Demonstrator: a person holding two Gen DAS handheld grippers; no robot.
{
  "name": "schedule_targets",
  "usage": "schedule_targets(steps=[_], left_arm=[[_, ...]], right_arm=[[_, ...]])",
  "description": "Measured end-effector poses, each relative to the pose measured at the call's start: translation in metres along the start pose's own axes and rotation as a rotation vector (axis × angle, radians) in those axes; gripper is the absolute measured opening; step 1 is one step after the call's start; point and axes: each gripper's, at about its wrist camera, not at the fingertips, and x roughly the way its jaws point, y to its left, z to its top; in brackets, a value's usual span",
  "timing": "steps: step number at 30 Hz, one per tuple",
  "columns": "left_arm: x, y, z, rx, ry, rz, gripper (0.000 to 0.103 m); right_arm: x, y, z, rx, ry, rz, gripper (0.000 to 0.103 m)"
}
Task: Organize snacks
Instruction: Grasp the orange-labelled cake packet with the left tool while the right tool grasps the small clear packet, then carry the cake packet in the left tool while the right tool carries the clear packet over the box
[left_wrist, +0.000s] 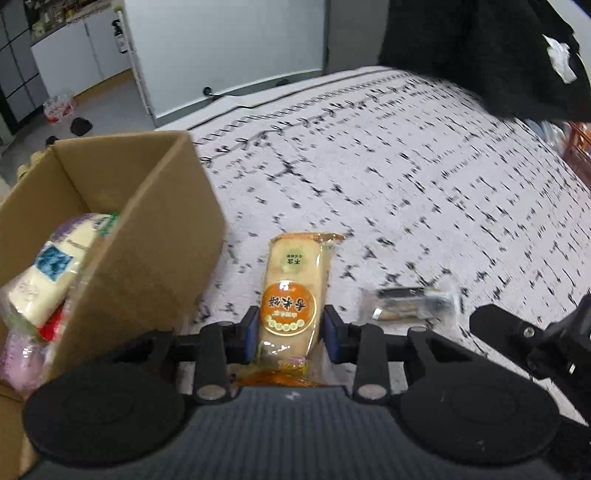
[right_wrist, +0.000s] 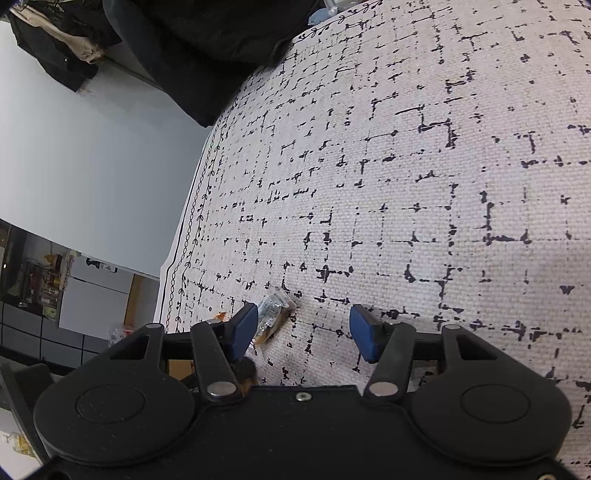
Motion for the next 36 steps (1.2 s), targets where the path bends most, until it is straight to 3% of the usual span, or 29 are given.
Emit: schedule_targets(steps=[16, 20, 22, 27, 36], left_arm=[[-0.038, 0.025, 0.011, -0.082, -0.033, -0.123, 0.034], [-0.044, 0.028, 0.012, -0.086, -0.027, -0.147, 0.034], [-0.048, 0.030, 0.013, -0.080, -0.032, -0.160, 0.034], [-0.055, 0.031, 0.015, -0.072, -0.039, -0.174, 0.034], [-0.070, 0.037, 0.018, -0.067, -0.060, -0.182, 0.034]], right_arm=[[0.030, 0.014, -0.006, 0.007, 0.020, 0.062, 0.048], [0.046, 0.013, 0.002, 0.043, 0.022, 0.083, 0.035], [0.052, 0.011, 0.007, 0.065, 0.032, 0.079, 0.022], [0.053, 0.012, 0.007, 0.063, 0.044, 0.087, 0.015], [0.025, 0.016, 0.007, 0.034, 0.022, 0.092, 0.015]])
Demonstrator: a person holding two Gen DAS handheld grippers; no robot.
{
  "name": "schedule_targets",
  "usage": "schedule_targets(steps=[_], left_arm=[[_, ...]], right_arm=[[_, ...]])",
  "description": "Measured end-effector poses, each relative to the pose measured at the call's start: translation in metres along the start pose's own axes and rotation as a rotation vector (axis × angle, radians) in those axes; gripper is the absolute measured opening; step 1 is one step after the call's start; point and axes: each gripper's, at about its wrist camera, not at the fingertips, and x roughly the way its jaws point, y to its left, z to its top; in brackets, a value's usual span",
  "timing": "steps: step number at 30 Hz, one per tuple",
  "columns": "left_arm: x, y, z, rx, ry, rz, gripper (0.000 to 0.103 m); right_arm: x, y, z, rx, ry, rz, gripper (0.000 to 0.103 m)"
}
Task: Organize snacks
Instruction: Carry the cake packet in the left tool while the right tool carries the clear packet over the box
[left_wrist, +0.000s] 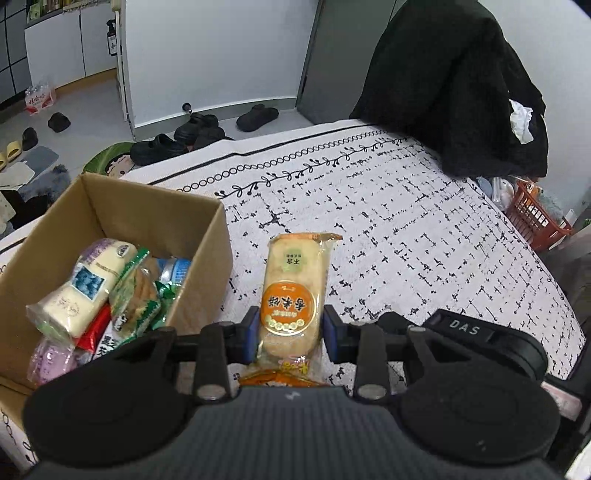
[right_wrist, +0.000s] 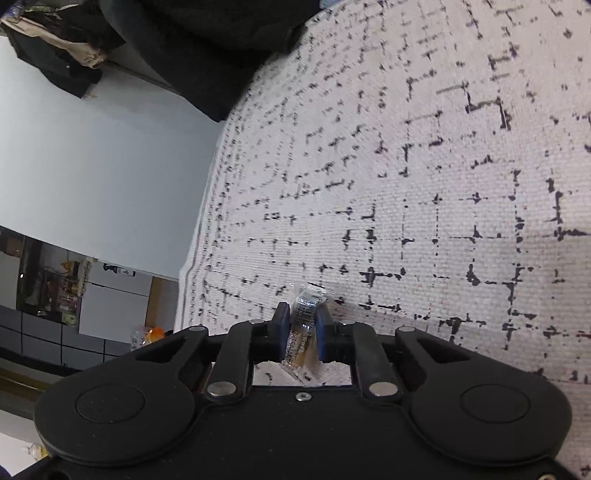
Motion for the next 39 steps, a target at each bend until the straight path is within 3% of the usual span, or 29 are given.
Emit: schedule_targets(steps=[20, 39], left_arm=[[-0.068, 0.031, 0.010, -0.033, -0.104, 0.001, 0.034], [-0.089, 0.096, 0.014, -0.114, -0.121, 0.008, 0.034]], right_arm=[[-0.069, 0.054, -0.019, -0.130, -0.060, 0.145, 0.015], [-0.072, 0.105, -0.056, -0.272, -0.038, 0.195, 0.015]])
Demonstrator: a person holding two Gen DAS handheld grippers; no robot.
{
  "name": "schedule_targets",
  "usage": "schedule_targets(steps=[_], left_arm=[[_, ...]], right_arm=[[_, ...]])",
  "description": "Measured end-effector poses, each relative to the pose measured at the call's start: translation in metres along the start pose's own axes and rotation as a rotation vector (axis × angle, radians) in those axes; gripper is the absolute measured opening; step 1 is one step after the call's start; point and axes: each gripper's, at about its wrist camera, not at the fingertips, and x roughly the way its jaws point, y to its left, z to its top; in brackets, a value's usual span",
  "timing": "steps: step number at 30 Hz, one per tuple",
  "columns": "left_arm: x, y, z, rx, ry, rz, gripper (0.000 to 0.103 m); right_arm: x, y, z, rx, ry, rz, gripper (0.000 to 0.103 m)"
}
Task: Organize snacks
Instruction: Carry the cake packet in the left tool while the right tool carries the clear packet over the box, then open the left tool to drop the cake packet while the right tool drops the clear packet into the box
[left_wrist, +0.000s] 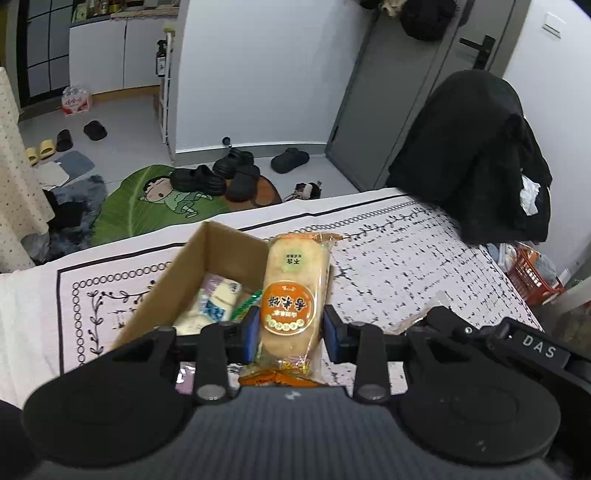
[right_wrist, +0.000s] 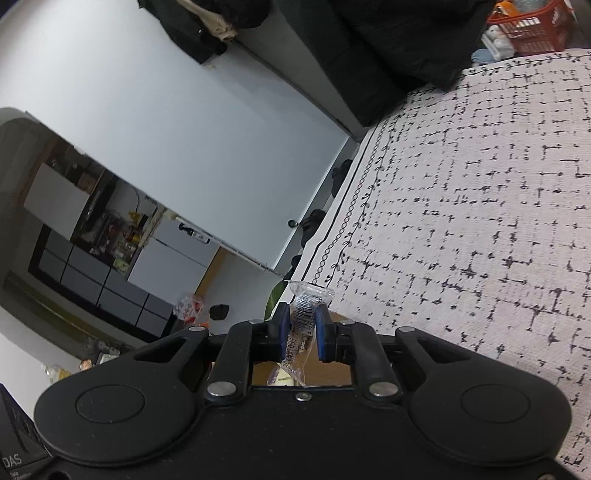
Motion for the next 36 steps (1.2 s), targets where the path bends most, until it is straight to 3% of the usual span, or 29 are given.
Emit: schedule_targets(steps=[16, 26, 36], left_arm=[[0.023, 0.076, 0.004, -0.101, 0.068, 0.026, 0.034], [0.031, 0.082, -0.001, -0.111, 0.127, -0.064, 0.037], [0.022, 0.083, 0.005, -0.096, 0.149, -0.054, 0.049]], right_arm=[[0.024, 0.031, -0.020, -0.091, 0.012, 0.016, 0.015], [0.033, 0.048, -0.036, -0.155, 0.055, -0.007, 0.015], [0.023, 0.064, -0.055, -0.206, 0.083, -0.040, 0.015]])
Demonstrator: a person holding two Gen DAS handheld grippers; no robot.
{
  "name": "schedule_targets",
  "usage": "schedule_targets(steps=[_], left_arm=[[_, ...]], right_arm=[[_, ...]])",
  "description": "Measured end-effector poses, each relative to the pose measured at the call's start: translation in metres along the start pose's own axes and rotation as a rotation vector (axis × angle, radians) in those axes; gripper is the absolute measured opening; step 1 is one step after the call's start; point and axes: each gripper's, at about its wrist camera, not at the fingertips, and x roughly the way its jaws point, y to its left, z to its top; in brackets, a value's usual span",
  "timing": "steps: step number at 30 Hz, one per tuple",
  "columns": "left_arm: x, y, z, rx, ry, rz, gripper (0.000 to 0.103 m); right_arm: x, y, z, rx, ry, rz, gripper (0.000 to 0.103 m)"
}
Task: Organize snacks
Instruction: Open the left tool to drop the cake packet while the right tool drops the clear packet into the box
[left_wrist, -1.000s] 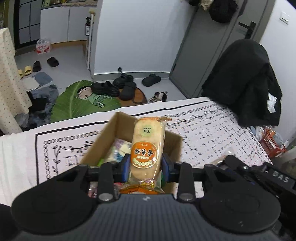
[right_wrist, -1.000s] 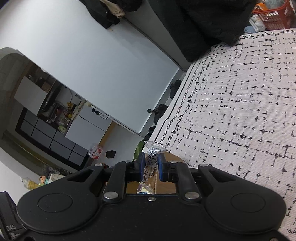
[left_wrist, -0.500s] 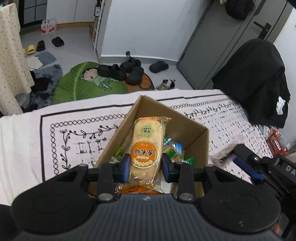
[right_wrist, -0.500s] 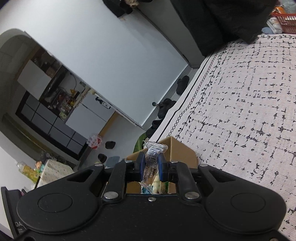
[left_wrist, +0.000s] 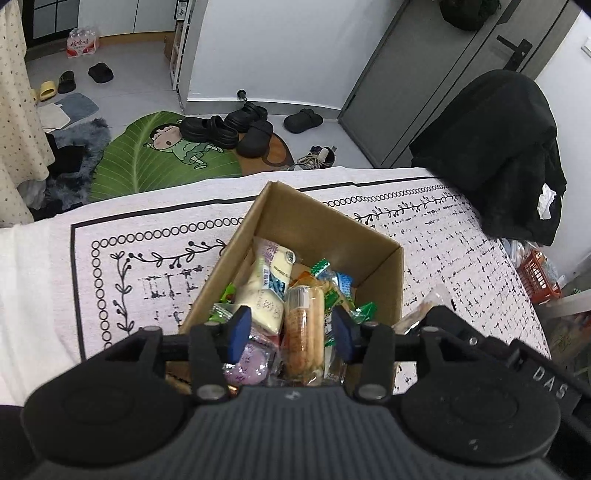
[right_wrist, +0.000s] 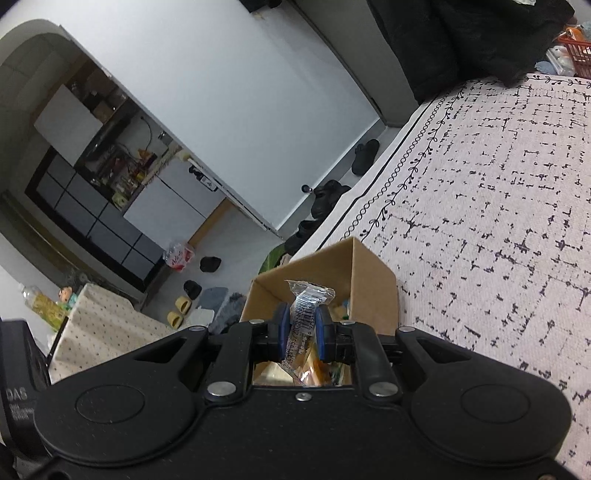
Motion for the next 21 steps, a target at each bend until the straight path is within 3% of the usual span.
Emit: schedule_targets(steps=[6, 13, 21], left_arm=[[-0.013, 0.001, -0.001, 0.009, 0.026, -0.015, 0.062], [-0.030, 0.000, -0.007, 0.043, 0.049, -0.027, 0.082], [-0.053, 0.003, -0.014, 0.081, 0.068, -0.030, 0.091]], right_arm=[[-0.010, 0.011, -0.004, -0.033, 0.008, -0.022, 0.028], [-0.035, 0.018, -0.008, -0.013, -0.025, -0.088, 0.029], [-0.067, 0.018, -0.015, 0.001, -0.025, -0.184, 0.037]])
